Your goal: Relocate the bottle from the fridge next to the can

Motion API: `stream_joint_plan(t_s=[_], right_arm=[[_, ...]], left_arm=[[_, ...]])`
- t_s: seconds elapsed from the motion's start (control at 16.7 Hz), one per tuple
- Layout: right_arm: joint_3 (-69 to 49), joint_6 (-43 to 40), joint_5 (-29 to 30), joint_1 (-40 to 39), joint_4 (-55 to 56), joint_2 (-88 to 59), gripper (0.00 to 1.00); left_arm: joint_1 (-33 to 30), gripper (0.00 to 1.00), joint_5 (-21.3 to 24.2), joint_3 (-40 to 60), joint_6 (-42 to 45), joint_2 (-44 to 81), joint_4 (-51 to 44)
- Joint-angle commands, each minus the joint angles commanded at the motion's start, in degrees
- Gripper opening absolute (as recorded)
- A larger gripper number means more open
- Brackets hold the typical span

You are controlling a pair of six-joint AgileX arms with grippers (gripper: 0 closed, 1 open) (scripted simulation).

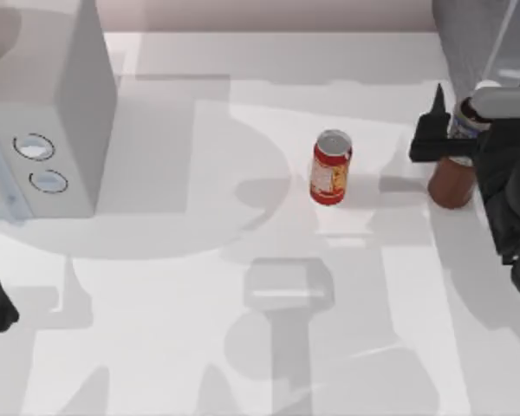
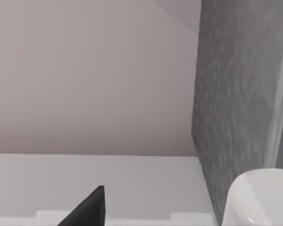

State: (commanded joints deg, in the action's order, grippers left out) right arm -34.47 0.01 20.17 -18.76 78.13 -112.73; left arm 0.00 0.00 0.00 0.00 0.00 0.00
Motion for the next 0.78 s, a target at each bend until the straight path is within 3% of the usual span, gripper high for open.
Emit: stream_joint_plan(t_s=[0.78], right_arm=[[6.6, 0.0, 1.9, -1.8, 2.7, 3.8, 1.00]], left_arm=[[0.0, 1.00, 0.0, 0.0, 0.0, 0.0, 0.0]])
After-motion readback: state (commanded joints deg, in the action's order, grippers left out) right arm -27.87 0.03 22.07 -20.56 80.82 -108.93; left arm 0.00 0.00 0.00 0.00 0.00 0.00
